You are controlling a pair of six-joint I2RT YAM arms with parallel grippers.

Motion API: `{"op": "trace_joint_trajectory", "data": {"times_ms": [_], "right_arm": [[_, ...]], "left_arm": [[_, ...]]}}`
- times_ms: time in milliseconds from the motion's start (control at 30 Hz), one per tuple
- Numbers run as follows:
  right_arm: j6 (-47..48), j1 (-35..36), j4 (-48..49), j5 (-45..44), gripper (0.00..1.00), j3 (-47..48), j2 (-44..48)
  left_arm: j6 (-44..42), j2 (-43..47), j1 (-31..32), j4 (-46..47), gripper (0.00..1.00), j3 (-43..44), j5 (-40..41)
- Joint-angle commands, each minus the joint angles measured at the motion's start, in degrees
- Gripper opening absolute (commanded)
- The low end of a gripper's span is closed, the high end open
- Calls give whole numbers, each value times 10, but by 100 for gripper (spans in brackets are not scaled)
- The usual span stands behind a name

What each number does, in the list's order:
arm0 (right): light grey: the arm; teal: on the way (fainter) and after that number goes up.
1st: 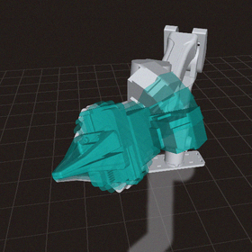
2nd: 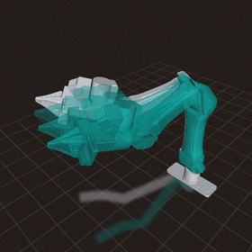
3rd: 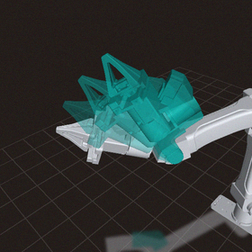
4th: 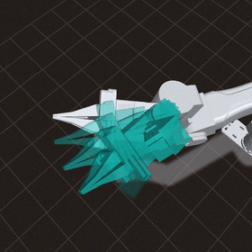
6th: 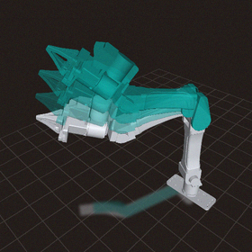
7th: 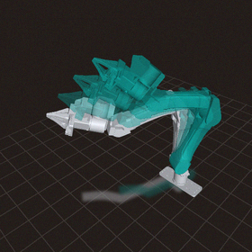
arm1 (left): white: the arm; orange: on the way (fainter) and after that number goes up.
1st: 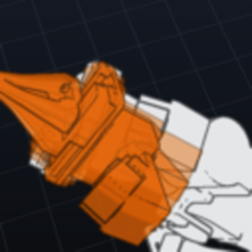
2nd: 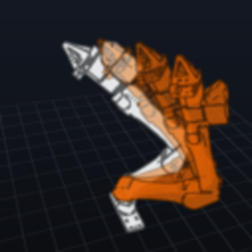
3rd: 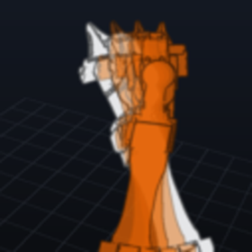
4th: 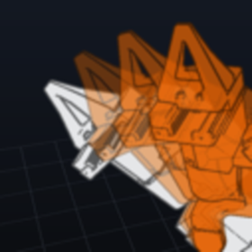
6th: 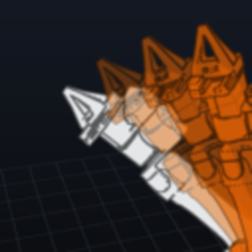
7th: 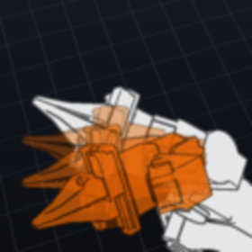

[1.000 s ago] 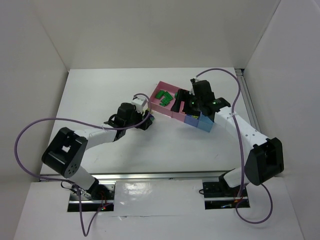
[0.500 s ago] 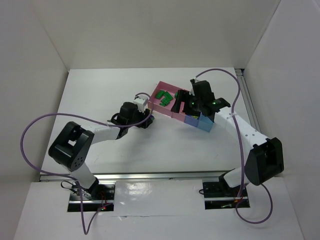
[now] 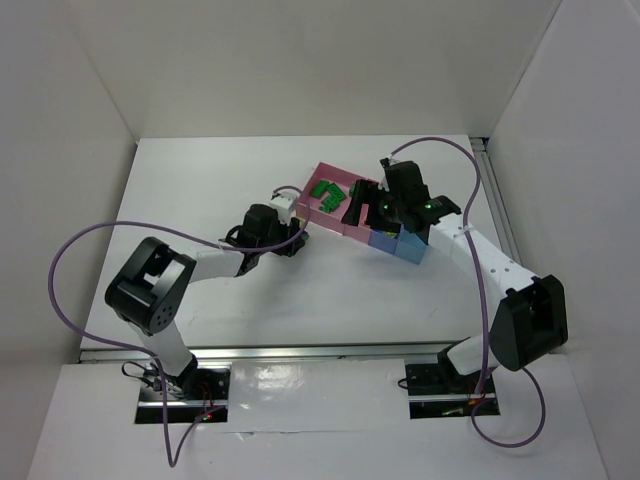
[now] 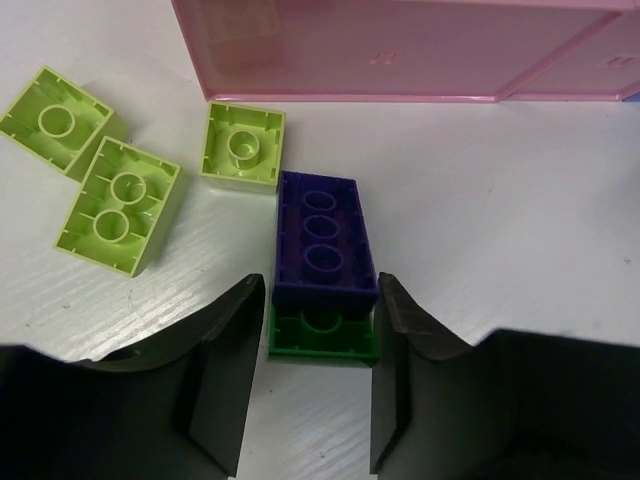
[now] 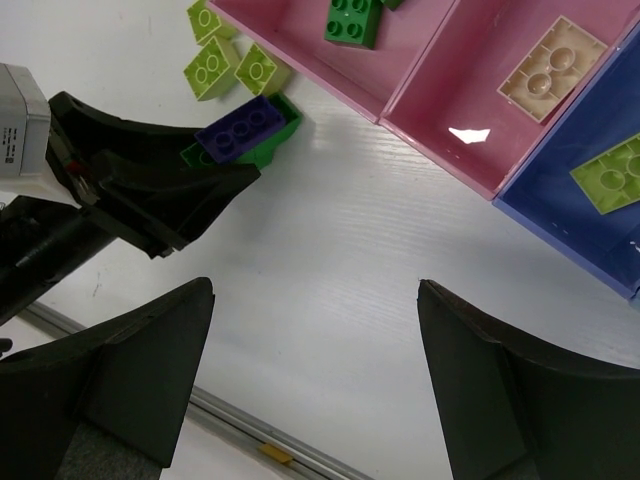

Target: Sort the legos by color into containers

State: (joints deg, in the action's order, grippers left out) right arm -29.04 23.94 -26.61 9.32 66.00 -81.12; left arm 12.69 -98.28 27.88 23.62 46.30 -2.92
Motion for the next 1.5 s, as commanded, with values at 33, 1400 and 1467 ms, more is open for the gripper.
{"op": "trace_joint_trajectory", "data": {"times_ms": [33, 1400, 1467], "right_arm": [[6, -3, 5, 4, 90, -2, 17], [187, -8, 53, 409, 88, 99, -112], [187, -8, 53, 417, 84, 99, -127]], "left_arm": [[8, 3, -9, 24, 38, 10, -6], [-680, -202, -121, -1022, 0, 494, -849], [-685, -202, -121, -1022, 0, 494, -849]]}}
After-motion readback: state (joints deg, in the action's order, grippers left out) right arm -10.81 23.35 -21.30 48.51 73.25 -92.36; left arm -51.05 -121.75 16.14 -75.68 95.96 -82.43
